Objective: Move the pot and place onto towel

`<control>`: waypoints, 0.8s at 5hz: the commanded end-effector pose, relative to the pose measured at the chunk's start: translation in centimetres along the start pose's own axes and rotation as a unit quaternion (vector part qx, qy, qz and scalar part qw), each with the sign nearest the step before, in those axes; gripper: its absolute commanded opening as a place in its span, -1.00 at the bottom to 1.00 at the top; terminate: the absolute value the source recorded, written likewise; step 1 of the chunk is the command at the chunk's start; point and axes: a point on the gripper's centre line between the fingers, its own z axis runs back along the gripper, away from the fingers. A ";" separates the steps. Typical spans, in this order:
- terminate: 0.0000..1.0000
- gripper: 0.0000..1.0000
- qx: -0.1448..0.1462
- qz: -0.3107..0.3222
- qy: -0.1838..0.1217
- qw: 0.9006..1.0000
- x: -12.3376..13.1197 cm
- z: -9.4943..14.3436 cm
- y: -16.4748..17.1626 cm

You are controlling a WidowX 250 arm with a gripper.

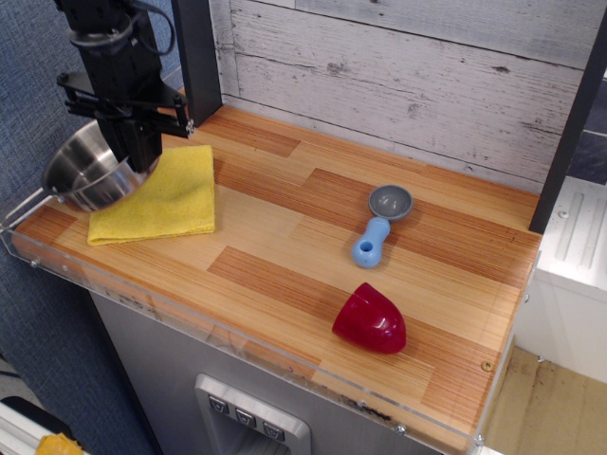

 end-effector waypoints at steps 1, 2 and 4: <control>-1.00 -1.00 0.014 -0.018 -0.010 1.000 1.3 0.2 -0.9; -1.00 -1.00 0.018 -0.023 -0.017 0.999 2.3 0.3 -1.2; -1.00 -1.00 -0.014 -0.021 -0.032 0.999 4.6 -1.0 -2.5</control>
